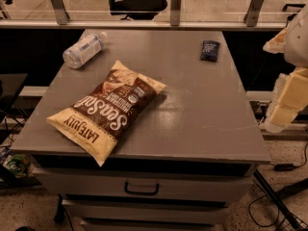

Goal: Move brown chip bag near rxbar blueberry

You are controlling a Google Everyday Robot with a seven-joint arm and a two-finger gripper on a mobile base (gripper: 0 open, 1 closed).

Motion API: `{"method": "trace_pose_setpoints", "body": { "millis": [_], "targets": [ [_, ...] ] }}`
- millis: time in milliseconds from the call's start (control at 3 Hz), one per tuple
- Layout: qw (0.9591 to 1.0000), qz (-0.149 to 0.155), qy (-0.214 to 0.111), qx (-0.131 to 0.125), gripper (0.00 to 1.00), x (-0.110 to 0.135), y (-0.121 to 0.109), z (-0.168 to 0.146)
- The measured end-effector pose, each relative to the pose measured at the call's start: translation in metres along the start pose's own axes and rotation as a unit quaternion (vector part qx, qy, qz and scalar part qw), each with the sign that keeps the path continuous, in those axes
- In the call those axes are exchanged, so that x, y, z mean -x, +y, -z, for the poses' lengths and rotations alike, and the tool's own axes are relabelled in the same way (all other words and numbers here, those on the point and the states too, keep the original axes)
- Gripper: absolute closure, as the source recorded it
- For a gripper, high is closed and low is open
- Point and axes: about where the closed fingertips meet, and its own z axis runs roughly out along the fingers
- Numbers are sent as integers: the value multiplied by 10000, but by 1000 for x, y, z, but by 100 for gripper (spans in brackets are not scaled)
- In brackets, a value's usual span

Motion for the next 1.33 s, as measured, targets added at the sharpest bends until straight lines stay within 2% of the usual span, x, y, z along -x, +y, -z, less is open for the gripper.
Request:
{"method": "trace_pose_setpoints", "body": {
  "millis": [333, 667, 1000, 1333],
  "targets": [
    [10000, 0, 0, -1, 0, 0, 0, 0],
    [9996, 207, -204, 2, 0, 16, -5, -2],
    [9969, 599, -509, 84, 0, 55, -11, -16],
    [9914, 1020, -791, 211, 0, 94, -12, -34]
  ]
}}
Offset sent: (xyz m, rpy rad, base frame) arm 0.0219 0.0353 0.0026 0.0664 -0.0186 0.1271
